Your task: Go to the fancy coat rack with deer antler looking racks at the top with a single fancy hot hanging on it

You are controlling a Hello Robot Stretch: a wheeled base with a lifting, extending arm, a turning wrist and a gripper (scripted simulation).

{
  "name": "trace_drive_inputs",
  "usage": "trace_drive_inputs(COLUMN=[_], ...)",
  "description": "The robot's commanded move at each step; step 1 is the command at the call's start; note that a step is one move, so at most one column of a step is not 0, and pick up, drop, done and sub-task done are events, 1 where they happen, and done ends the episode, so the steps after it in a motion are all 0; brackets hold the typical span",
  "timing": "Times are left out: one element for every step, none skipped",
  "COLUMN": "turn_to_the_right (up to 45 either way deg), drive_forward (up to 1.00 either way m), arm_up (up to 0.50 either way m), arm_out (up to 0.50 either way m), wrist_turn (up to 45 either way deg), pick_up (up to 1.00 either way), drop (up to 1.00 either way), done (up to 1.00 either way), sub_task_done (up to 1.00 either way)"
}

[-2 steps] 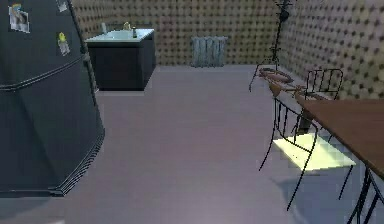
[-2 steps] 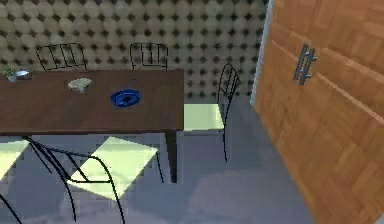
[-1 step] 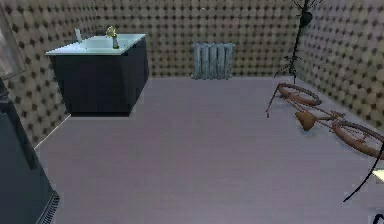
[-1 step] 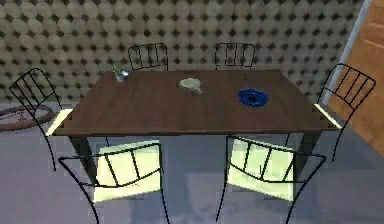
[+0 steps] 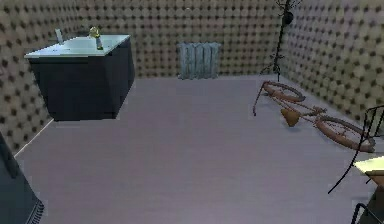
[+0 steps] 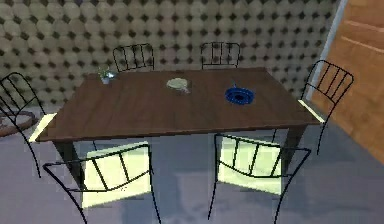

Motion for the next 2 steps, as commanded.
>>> trace_drive_inputs(turn_to_the_right=[0.0, 18.0], drive_forward=[0.65, 0.00], arm_up=[0.00, 0.00], arm_out=[0.00, 0.00], wrist_turn=[0.0, 0.0], pick_up=[0.00, 0.00], drop=[0.00, 0.00], done=[0.00, 0.00], sub_task_done=[0.00, 0.00])
